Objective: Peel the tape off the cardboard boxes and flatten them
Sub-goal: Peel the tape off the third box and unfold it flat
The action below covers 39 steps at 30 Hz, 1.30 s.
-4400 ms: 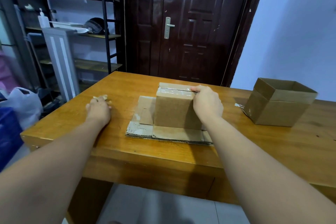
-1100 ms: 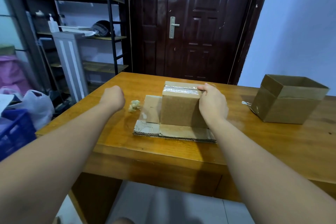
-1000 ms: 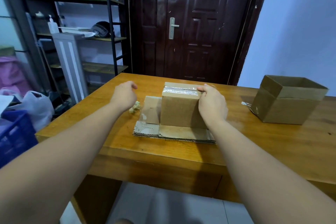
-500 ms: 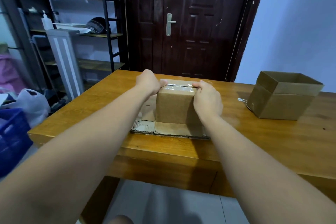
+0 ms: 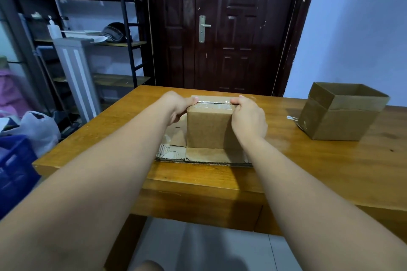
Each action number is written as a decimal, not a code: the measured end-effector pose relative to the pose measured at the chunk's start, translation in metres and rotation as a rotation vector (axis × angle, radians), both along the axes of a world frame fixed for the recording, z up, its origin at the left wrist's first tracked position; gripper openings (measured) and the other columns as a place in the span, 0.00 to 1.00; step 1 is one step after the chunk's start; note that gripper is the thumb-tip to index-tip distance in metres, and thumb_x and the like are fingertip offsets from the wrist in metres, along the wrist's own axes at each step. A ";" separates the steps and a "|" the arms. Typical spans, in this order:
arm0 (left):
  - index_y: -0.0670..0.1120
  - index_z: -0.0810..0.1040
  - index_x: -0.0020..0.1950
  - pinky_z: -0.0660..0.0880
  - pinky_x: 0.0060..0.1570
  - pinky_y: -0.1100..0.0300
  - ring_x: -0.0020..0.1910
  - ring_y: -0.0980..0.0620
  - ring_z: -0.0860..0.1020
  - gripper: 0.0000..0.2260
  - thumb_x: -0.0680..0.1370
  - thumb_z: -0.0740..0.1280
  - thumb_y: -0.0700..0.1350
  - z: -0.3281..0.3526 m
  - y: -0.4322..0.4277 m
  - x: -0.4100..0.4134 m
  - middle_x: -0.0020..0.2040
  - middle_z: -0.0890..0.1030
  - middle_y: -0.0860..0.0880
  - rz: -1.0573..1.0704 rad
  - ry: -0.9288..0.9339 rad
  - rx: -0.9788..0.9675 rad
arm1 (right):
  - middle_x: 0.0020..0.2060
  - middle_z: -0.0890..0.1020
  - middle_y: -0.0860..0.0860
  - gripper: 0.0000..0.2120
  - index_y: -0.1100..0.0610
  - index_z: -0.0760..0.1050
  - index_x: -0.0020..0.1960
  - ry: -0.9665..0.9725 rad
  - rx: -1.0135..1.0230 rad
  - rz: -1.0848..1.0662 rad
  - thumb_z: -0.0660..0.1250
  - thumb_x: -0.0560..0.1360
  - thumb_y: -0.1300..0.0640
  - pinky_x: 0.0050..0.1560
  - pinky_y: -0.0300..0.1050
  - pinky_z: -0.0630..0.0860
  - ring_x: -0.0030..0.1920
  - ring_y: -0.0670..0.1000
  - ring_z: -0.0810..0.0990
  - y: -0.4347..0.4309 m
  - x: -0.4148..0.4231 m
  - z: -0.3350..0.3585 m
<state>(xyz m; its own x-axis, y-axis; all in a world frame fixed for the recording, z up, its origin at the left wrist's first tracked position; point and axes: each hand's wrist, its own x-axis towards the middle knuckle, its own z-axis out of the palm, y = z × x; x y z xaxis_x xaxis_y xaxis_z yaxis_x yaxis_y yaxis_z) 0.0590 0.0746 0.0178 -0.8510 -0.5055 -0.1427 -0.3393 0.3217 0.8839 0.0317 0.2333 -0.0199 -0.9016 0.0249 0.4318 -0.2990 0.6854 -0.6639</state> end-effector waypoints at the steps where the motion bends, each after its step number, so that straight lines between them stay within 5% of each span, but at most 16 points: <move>1: 0.42 0.73 0.40 0.64 0.32 0.62 0.32 0.53 0.64 0.15 0.77 0.68 0.53 -0.001 0.000 0.000 0.33 0.68 0.49 0.011 0.000 0.062 | 0.70 0.71 0.46 0.19 0.46 0.76 0.65 0.004 -0.001 0.002 0.52 0.82 0.60 0.58 0.53 0.75 0.65 0.54 0.71 -0.001 0.000 0.000; 6: 0.43 0.73 0.41 0.70 0.42 0.63 0.41 0.53 0.71 0.12 0.77 0.68 0.50 -0.002 0.003 -0.005 0.42 0.74 0.48 0.047 0.017 0.277 | 0.67 0.74 0.47 0.19 0.47 0.76 0.64 0.002 -0.014 0.003 0.52 0.82 0.60 0.57 0.53 0.74 0.63 0.55 0.72 0.000 0.001 0.001; 11: 0.43 0.72 0.43 0.64 0.32 0.65 0.33 0.54 0.65 0.15 0.79 0.63 0.55 0.002 0.005 0.001 0.37 0.68 0.49 -0.002 -0.071 0.058 | 0.63 0.77 0.48 0.19 0.47 0.76 0.63 0.002 -0.017 0.013 0.51 0.82 0.59 0.53 0.52 0.74 0.60 0.55 0.73 0.002 0.004 0.002; 16: 0.35 0.72 0.64 0.75 0.51 0.54 0.55 0.42 0.77 0.24 0.79 0.63 0.54 0.005 0.010 -0.002 0.57 0.78 0.40 0.064 -0.011 -0.344 | 0.64 0.76 0.47 0.18 0.47 0.76 0.63 0.009 -0.015 0.021 0.51 0.82 0.59 0.52 0.51 0.74 0.61 0.55 0.73 0.002 0.004 0.001; 24: 0.36 0.69 0.69 0.69 0.60 0.51 0.66 0.40 0.71 0.26 0.79 0.64 0.54 0.006 0.007 0.000 0.68 0.71 0.38 0.002 -0.072 -0.106 | 0.65 0.76 0.47 0.18 0.48 0.76 0.63 0.009 -0.012 0.017 0.52 0.82 0.59 0.49 0.48 0.71 0.62 0.55 0.73 0.002 0.005 0.002; 26: 0.36 0.69 0.69 0.69 0.60 0.52 0.61 0.42 0.74 0.25 0.80 0.61 0.54 0.009 0.007 0.002 0.64 0.74 0.39 -0.031 -0.119 -0.054 | 0.64 0.76 0.48 0.18 0.48 0.77 0.62 0.019 -0.018 0.012 0.52 0.82 0.59 0.49 0.48 0.71 0.61 0.55 0.73 0.002 0.005 0.002; 27: 0.38 0.73 0.65 0.71 0.54 0.56 0.51 0.46 0.76 0.22 0.81 0.61 0.54 0.010 0.006 0.003 0.55 0.77 0.41 -0.046 -0.134 -0.014 | 0.64 0.76 0.48 0.17 0.48 0.77 0.62 0.022 -0.017 0.011 0.52 0.82 0.59 0.48 0.47 0.71 0.61 0.55 0.73 0.002 0.005 0.001; 29: 0.45 0.75 0.45 0.66 0.35 0.63 0.31 0.54 0.65 0.13 0.80 0.62 0.54 0.013 0.008 0.006 0.35 0.69 0.49 -0.018 -0.162 0.088 | 0.65 0.76 0.48 0.17 0.48 0.77 0.62 0.018 -0.008 0.012 0.53 0.82 0.59 0.47 0.47 0.69 0.61 0.55 0.73 0.002 0.005 0.001; 31: 0.47 0.68 0.36 0.59 0.29 0.65 0.29 0.55 0.58 0.15 0.80 0.63 0.53 0.011 0.006 0.005 0.32 0.63 0.51 -0.017 -0.177 0.096 | 0.65 0.76 0.48 0.17 0.48 0.76 0.62 0.013 -0.002 0.016 0.53 0.82 0.59 0.47 0.46 0.69 0.61 0.55 0.73 0.003 0.005 0.002; 39: 0.46 0.70 0.41 0.57 0.27 0.63 0.28 0.56 0.56 0.16 0.79 0.62 0.58 0.020 0.001 0.007 0.33 0.64 0.51 -0.083 -0.273 -0.021 | 0.70 0.72 0.46 0.19 0.47 0.76 0.64 0.024 0.016 0.027 0.51 0.82 0.59 0.55 0.51 0.73 0.64 0.56 0.71 0.004 0.004 0.000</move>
<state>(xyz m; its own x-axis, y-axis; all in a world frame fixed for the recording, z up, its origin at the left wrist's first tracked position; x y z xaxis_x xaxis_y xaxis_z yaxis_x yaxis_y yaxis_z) 0.0662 0.0756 0.0380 -0.8211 -0.4410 -0.3625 -0.5357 0.3759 0.7561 0.0355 0.2377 -0.0201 -0.8911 -0.0064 0.4537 -0.3333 0.6877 -0.6449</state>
